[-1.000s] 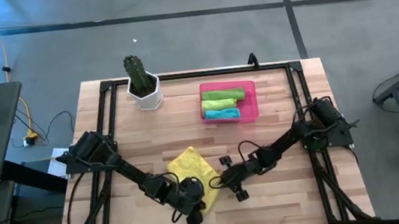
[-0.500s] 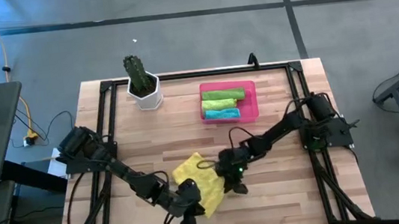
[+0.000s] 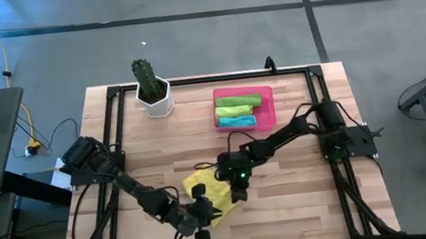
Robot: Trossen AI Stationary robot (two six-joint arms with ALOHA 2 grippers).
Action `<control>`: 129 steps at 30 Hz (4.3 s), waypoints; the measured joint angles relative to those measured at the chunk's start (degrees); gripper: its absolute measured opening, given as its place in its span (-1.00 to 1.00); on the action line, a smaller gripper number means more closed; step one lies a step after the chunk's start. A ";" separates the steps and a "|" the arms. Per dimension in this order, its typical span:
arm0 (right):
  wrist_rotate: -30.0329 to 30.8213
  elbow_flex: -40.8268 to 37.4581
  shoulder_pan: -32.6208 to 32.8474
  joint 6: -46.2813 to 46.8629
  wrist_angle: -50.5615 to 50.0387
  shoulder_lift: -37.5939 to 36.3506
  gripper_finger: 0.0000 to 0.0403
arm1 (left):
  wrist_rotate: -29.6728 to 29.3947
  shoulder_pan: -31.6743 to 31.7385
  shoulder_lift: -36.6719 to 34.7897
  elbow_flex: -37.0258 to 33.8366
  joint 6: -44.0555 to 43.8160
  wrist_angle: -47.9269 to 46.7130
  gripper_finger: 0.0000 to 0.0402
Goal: Roll microfiber towels into tight, uniform cylinder then place into a basket
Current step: Roll the yellow microfiber cloth
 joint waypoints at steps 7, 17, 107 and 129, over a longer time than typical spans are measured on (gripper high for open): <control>0.43 3.71 0.00 -1.44 -1.30 2.67 -0.99 | 4.36 0.19 1.50 0.00 0.18 -1.04 -0.80; 0.79 6.66 -0.04 -4.15 -3.84 3.13 -0.99 | 6.72 0.15 4.06 0.01 -2.98 -9.05 -0.80; 42.95 6.95 13.39 -45.33 -7.71 2.69 -0.81 | 7.21 -0.28 5.60 0.00 -13.94 -14.19 -0.80; 6.06 6.55 2.70 -20.12 -4.48 3.29 -0.99 | 0.40 -6.16 2.32 11.40 -2.35 -30.41 -0.80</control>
